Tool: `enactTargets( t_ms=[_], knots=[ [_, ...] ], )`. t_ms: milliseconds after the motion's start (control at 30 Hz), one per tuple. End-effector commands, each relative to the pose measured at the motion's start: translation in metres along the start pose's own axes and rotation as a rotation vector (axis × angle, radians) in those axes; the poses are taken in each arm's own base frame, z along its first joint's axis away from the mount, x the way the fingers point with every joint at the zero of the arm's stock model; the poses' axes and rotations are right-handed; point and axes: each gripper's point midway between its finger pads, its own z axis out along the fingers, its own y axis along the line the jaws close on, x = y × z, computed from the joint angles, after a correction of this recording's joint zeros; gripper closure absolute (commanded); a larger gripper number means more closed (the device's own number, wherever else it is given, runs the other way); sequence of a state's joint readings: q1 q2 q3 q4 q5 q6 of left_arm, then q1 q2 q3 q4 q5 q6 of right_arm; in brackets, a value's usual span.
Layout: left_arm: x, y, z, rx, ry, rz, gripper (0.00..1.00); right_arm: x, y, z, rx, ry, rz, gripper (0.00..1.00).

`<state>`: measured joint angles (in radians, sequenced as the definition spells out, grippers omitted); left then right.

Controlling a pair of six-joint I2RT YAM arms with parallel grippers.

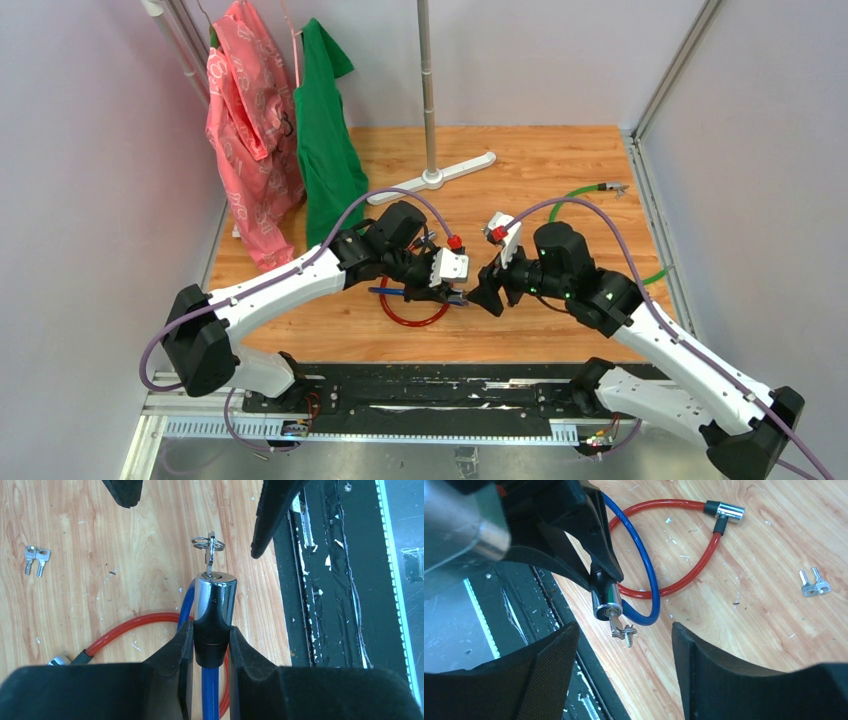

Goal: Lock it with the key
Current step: Lock the lock.

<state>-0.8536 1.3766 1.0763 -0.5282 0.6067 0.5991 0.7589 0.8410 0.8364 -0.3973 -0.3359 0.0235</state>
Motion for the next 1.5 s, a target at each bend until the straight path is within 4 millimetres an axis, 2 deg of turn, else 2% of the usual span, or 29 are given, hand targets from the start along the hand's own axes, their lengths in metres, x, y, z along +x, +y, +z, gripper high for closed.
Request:
enactTargets(
  t_ms=[0,67,167,267,467,700,833,1000,1467],
  knots=[
    [0.032,0.0,0.003,-0.006,0.113,-0.042,1.0,-0.004,0.001,-0.006,-0.053,0.039,-0.192,0.34],
    [0.032,0.001,0.003,-0.006,0.113,-0.039,1.0,0.011,0.004,-0.004,-0.108,0.122,-0.232,0.42],
    [0.032,0.001,0.003,-0.007,0.112,-0.04,1.0,0.016,0.021,0.001,-0.244,0.154,-0.26,0.46],
    [0.033,0.001,0.002,-0.01,0.115,-0.042,1.0,0.016,0.024,0.005,-0.278,0.155,-0.267,0.56],
    [0.033,-0.001,0.002,-0.008,0.115,-0.042,1.0,0.005,0.021,0.011,-0.24,0.104,-0.228,0.67],
    [0.032,-0.001,0.001,-0.007,0.111,-0.042,1.0,0.007,0.001,0.008,-0.107,0.097,-0.212,0.66],
    [0.032,-0.002,0.002,-0.002,0.107,-0.042,1.0,0.003,0.006,0.003,-0.121,0.015,-0.252,0.66],
    [0.032,-0.002,0.002,-0.004,0.106,-0.042,1.0,0.007,0.003,0.001,-0.107,-0.034,-0.255,0.67],
    [0.033,-0.002,0.002,-0.004,0.111,-0.047,1.0,0.006,0.009,0.019,-0.181,-0.071,-0.274,0.73]
  ],
)
